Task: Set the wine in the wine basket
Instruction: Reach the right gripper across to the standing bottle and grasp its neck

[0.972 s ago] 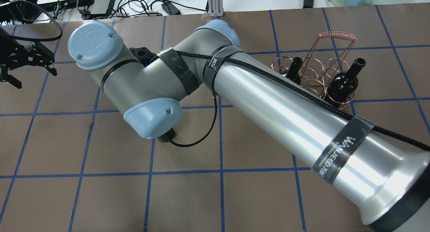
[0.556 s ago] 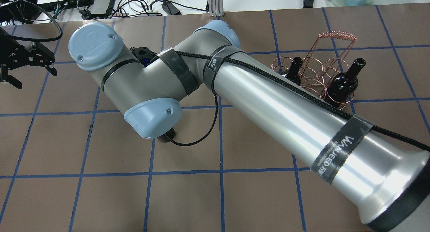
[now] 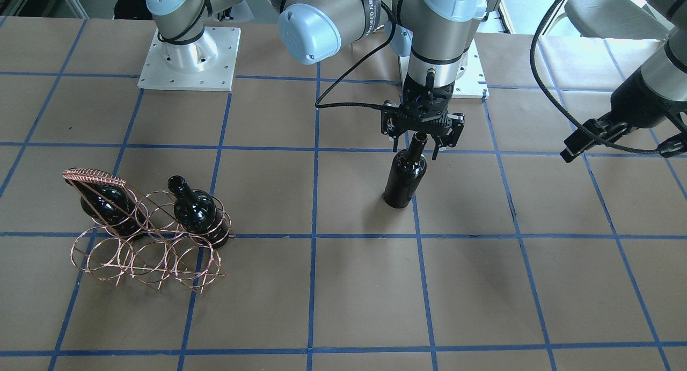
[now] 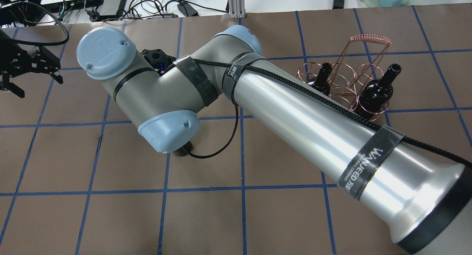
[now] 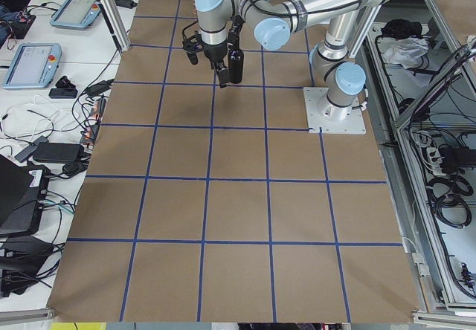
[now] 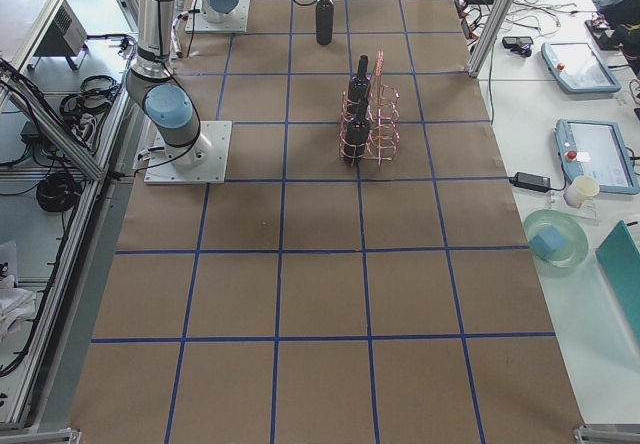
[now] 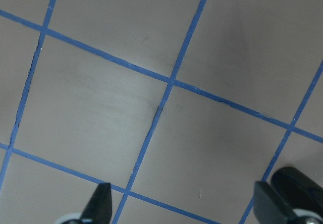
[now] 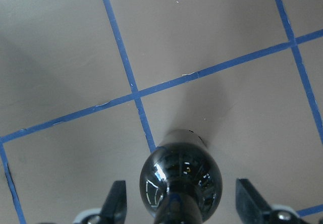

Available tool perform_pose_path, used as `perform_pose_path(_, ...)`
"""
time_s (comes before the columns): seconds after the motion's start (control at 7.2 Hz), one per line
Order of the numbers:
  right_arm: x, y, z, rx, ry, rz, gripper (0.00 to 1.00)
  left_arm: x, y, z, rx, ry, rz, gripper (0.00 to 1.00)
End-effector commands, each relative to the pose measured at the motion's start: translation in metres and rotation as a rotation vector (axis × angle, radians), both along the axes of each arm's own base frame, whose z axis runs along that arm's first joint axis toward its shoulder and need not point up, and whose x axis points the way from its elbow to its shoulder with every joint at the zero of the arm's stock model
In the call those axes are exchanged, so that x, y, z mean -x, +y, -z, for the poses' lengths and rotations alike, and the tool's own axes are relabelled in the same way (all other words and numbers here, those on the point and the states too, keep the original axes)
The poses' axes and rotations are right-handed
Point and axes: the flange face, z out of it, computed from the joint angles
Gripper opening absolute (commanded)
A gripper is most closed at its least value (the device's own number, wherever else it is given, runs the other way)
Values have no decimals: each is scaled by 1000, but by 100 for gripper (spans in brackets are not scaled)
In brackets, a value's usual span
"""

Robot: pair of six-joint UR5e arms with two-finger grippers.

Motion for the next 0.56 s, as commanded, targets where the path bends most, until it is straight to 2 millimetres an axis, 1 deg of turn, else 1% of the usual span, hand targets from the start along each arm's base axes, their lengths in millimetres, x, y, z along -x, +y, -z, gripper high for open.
perform_pose_path(0.0, 2, 3, 2, -4, 1, -3, 69, 0, 0, 0, 0, 0, -1, 100)
perform_pose_path(0.14, 2, 2, 2, -2, 2, -3, 64, 0, 0, 0, 1, -1, -1, 100)
perform_pose_path(0.42, 2, 2, 2, -2, 2, -3, 59, 0, -1, 1, 0, 0, 1, 100)
